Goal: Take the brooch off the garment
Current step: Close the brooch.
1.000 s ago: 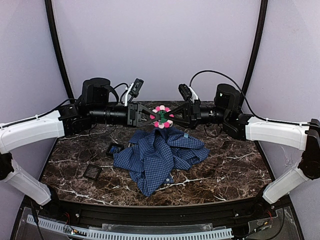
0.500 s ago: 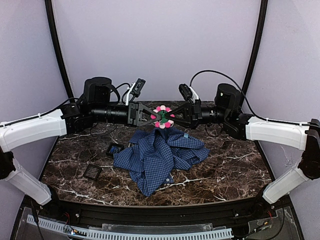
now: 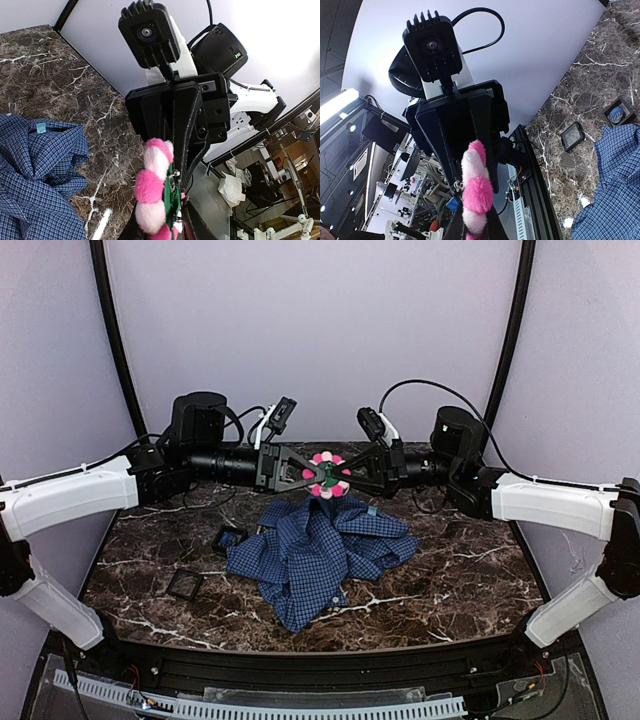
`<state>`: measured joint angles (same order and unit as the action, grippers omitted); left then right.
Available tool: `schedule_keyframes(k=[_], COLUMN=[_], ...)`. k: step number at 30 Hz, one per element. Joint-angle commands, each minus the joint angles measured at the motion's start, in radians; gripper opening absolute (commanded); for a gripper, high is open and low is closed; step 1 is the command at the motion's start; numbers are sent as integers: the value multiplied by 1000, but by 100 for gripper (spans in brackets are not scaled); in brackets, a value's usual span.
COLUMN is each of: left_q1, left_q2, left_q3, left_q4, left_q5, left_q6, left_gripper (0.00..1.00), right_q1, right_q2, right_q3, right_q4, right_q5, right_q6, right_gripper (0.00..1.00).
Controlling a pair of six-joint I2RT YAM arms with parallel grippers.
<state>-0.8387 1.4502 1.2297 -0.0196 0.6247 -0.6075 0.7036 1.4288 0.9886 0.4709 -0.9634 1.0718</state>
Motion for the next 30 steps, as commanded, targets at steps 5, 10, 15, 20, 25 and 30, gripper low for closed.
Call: schedule_keyframes(k=[5,10,15,20,25,30], left_q1=[-2,-1,-1,-2,-1,-1], left_q2=[37,39,37,26,35,45], left_q3=[22,24,21,11,16,22], left_q4=[16,16,16,15,17,16], left_q5=[-3,0,-2,-18,-5,6], left_q6=[-4,-6,-7,-9,-13,-17], left_gripper=[22,21,21,21,21,21], right_q1=[26,30,32,33,33,34], right_q2=[-7,-7,-8,-15,-15,-15], right_q3=[4,1,4,-3,1,2], right_q4=[67,65,66,69,65,57], right_q5=[-68,-67,-66,-58,-60,-59], right_q6=[2,0,0,-1,-1,-5], right_gripper=[0,0,0,0,0,0])
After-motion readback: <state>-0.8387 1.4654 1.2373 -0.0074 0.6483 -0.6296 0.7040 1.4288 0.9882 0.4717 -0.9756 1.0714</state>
